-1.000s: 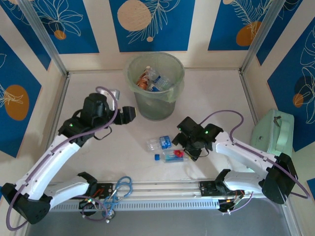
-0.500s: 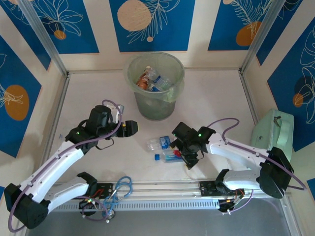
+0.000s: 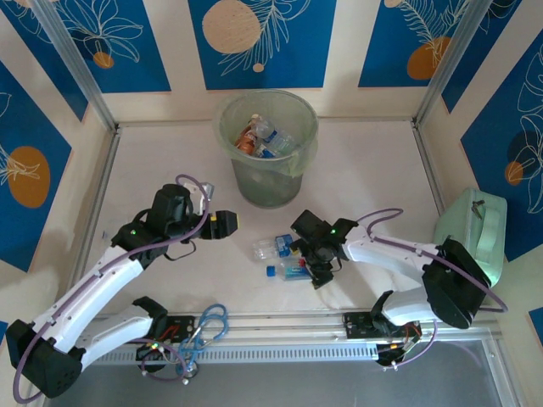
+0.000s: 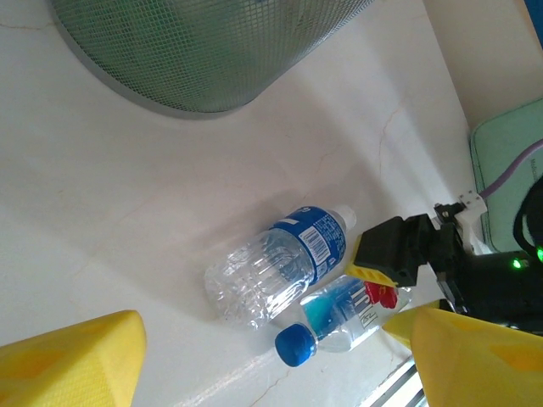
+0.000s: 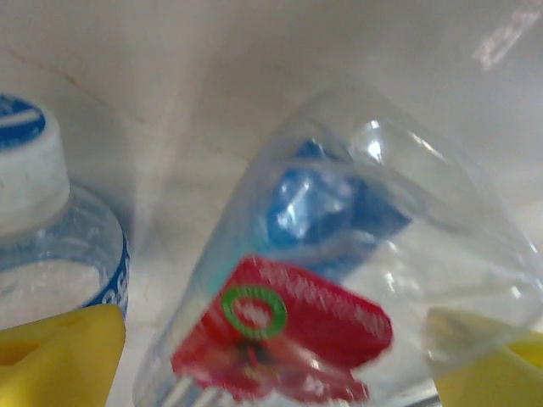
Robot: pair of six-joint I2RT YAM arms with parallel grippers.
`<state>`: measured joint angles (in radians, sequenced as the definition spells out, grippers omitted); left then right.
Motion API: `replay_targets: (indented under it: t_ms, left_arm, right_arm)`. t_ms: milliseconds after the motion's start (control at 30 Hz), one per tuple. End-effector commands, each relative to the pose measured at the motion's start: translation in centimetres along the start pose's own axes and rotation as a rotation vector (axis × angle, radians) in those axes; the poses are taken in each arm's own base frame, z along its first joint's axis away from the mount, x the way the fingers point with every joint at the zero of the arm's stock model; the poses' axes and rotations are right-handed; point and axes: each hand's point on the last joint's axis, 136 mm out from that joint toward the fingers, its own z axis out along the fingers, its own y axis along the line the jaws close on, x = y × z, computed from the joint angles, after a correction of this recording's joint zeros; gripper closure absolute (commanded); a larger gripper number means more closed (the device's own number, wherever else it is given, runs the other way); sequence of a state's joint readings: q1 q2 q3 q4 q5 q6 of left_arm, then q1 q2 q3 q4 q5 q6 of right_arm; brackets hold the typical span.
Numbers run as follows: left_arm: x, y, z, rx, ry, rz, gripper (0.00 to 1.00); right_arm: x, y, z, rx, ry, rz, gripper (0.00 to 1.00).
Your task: Put the plastic bottles in the bin
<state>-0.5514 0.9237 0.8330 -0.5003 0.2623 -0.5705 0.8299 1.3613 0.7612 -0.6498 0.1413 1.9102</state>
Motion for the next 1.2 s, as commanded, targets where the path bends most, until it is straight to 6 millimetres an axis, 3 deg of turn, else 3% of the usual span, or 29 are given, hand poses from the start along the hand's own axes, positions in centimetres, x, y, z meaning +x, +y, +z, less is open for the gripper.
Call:
replay_targets:
  t_ms: [0, 267, 700, 800, 933, 1167]
  left_arm:
    - [-0.2, -0.5, -0.3, 0.034, -0.019, 0.021, 0.19]
    - [-0.5, -0.6, -0.3, 0.035, -0.028, 0.020, 0.19]
    - [-0.8, -0.5, -0.4, 0.022, -0.037, 0.024, 0.20]
    - [-1.1, -1.0, -0.7, 0.036, -0.042, 0.026, 0.20]
    - [-2.0, -3.3, -1.4, 0.137, -0.056, 0.015, 0.18]
    - [-4.7, -10.0, -3.8, 0.457, -0.097, 0.006, 0.15]
  right_arm:
    - [-0.5, 0.5, 0.9, 0.014, -0.013, -0.001, 0.12]
    - [-1.8, 0.3, 1.4, 0.033, -0.064, -0.029, 0.25]
    - [-4.0, 0.3, -3.0, 0.000, -0.178, -0.188, 0.43]
    - [-4.1, 1.1, -5.4, -0.055, -0.213, -0.280, 0.46]
    - [-3.2, 4.1, -10.3, -0.239, -0.268, -0.479, 0.48]
    - [1.2, 11.0, -22.4, -0.594, -0.338, -0.824, 0.47]
